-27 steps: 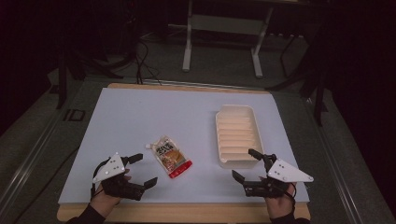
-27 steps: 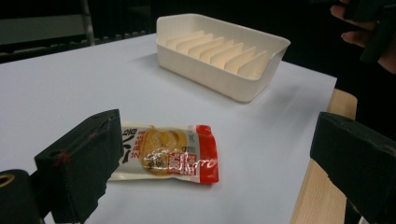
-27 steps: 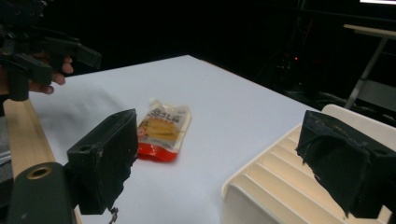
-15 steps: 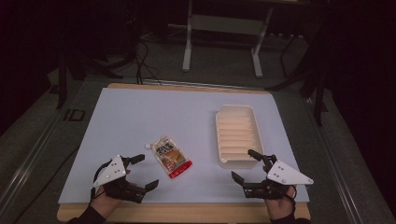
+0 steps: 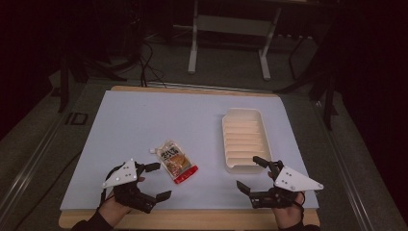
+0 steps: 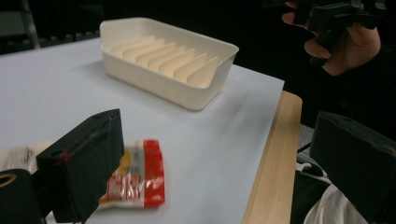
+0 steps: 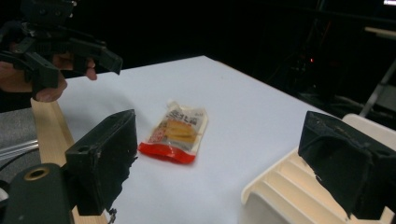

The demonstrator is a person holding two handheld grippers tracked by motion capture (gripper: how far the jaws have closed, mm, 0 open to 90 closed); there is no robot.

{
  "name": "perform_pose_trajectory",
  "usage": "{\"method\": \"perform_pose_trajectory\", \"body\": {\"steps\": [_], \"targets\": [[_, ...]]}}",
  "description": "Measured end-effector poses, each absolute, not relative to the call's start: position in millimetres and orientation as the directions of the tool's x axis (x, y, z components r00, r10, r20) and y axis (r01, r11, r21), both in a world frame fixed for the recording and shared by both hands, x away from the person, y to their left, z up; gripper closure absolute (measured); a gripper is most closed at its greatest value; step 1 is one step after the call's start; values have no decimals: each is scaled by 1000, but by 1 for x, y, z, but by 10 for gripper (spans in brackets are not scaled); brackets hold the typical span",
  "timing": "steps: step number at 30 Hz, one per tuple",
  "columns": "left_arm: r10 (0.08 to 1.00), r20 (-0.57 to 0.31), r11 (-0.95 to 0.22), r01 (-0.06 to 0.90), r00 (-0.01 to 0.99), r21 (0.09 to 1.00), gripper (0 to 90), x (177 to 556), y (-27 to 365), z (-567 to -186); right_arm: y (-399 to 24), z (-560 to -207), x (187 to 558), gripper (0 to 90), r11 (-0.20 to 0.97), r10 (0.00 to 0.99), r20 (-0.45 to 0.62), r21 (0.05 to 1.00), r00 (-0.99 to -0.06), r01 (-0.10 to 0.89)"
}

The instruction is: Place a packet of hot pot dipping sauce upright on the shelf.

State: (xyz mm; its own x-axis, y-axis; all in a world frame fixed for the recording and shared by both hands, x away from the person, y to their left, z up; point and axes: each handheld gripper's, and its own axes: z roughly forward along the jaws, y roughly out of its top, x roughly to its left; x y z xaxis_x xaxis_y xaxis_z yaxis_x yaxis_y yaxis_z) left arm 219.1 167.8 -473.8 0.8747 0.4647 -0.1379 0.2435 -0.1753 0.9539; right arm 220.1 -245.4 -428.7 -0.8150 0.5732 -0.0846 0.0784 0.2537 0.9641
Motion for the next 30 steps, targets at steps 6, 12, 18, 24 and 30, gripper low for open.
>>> {"method": "perform_pose_trajectory", "body": {"steps": [6, 12, 18, 24, 30], "targets": [[447, -106, -170, 201, 888, 965, 36, 226, 164, -456, -243, -427, 219, 111, 263, 579, -104, 963, -809, 64], [453, -125, -156, 216, 883, 964, 36, 240, 159, -440, -240, -427, 219, 112, 252, 590, -96, 965, -802, 70], [499, -137, -196, 266, 855, 944, 36, 257, 157, -435, -237, -428, 218, 112, 273, 572, -100, 959, -814, 74], [527, -126, -227, 282, 841, 932, 39, 279, 158, -438, -236, -429, 218, 111, 270, 577, -101, 960, -811, 73], [553, -122, -235, 295, 824, 926, 46, 300, 158, -444, -236, -430, 220, 112, 257, 576, -87, 963, -813, 78]]}}
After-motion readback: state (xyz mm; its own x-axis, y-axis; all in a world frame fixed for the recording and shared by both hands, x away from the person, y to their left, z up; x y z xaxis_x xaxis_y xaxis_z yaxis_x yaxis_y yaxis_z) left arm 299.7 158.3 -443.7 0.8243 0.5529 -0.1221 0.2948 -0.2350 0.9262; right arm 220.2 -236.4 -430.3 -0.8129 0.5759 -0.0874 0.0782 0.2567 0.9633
